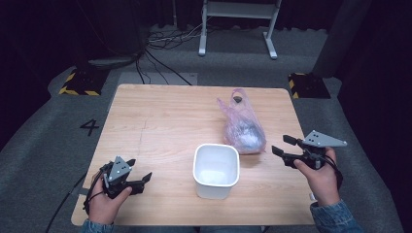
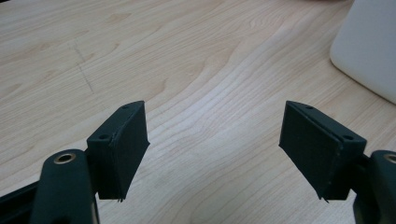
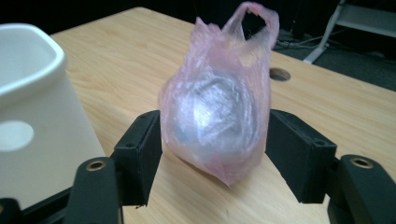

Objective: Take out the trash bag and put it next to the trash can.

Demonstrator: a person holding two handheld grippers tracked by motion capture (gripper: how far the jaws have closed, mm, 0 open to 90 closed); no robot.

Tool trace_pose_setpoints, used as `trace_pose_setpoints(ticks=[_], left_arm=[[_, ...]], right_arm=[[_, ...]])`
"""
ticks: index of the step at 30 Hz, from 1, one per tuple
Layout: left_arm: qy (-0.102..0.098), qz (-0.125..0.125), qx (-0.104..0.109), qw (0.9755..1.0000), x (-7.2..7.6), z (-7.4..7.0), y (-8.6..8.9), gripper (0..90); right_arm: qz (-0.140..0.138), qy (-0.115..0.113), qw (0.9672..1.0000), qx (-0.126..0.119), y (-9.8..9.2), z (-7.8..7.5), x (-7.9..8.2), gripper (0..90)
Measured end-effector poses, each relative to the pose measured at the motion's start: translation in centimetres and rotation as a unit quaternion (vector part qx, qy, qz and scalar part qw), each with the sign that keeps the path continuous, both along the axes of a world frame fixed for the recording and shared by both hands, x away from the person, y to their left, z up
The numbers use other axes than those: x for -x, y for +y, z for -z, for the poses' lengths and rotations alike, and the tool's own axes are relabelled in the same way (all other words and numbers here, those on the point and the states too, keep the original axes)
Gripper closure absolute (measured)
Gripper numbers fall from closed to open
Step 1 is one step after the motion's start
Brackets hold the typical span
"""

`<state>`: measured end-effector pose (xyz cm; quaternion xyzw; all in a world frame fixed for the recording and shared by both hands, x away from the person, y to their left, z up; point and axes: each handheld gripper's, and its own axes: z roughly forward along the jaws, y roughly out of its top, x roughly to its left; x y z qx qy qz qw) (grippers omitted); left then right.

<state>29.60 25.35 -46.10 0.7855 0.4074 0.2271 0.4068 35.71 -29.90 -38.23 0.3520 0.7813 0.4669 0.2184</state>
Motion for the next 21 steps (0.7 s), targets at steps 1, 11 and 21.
trace_pose_setpoints(ticks=[1,11,21], left_arm=[[0.001,0.0,0.0,1.0,0.0,0.0,0.1,23.1],[0.011,-0.013,-0.006,0.9998,-0.2,0.8,0.9,23.0],[0.017,-0.011,-0.026,0.9995,-0.3,1.8,2.5,23.1]], right_arm=[[0.001,0.002,1.0,0.003,-0.2,0.2,0.1,36.2],[0.021,0.025,0.9993,0.017,-2.5,1.9,1.1,33.4],[0.034,0.053,0.9978,0.022,-4.0,4.6,1.8,31.7]])
